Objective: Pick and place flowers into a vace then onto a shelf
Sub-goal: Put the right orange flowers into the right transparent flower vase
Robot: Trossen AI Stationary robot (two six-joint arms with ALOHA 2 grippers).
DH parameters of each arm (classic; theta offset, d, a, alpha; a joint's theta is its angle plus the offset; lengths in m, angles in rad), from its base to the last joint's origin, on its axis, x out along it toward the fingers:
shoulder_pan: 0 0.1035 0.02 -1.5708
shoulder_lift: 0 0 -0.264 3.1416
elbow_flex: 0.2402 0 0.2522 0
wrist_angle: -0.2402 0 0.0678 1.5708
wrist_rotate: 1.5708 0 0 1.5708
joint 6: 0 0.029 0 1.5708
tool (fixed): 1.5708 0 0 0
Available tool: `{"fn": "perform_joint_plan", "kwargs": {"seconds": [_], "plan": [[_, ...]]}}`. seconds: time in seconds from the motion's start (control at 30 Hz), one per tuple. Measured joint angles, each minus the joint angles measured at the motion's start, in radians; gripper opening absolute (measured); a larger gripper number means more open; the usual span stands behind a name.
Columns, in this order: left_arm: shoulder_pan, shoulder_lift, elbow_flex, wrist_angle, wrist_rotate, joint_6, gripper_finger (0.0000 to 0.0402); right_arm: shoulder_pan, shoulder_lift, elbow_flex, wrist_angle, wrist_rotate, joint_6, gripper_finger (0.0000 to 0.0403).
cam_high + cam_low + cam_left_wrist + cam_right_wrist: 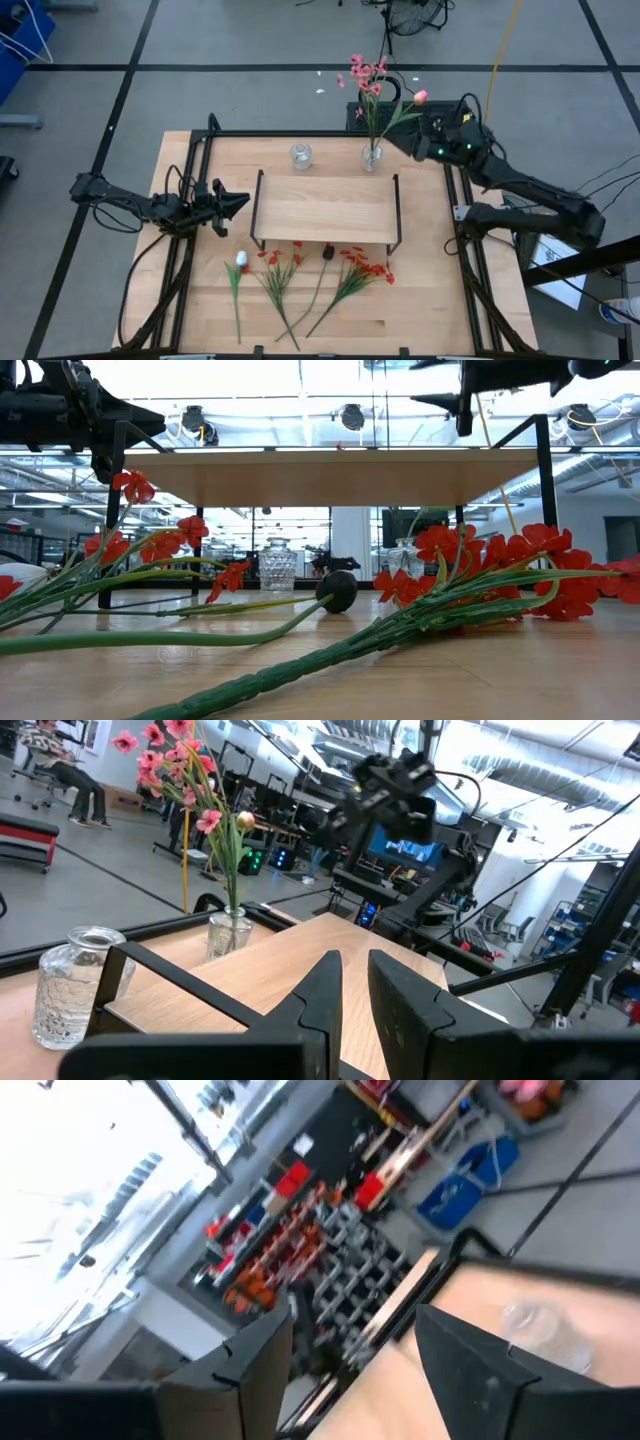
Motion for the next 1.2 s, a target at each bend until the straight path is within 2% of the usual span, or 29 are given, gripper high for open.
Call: {"fn": "perform_joint_plan", "kwargs": {"seconds": [0.17,0.4,0.6,0.8,1.0,1.2], "plan": [[0.000,0.000,0.000,0.000,0.000,0.000,0.0058,0.213,0.006,0.008,-0.021,0.097,0.024,0.0204],[0.000,0.000,0.000,0.000,0.000,0.000,0.0058,0.457,0.015,0.008,-0.021,0.127,0.084,0.0203],[0.000,0.000,0.000,0.000,0.000,0.000,0.0058,0.653,0.020,0.009,0.000,0.202,0.136,0.0203],[0.000,0.000,0.000,0.000,0.000,0.000,0.0058,0.936,0.064,0.009,0.014,0.358,0.199,0.0203],[0.000,0.000,0.000,0.000,0.000,0.000,0.0058,1.113,0.214,0.009,0.010,0.571,0.407,0.0203],[0.000,0.000,0.000,0.000,0.000,0.000,0.0058,1.187,0.431,0.009,0.025,0.660,0.727,0.0203]]}}
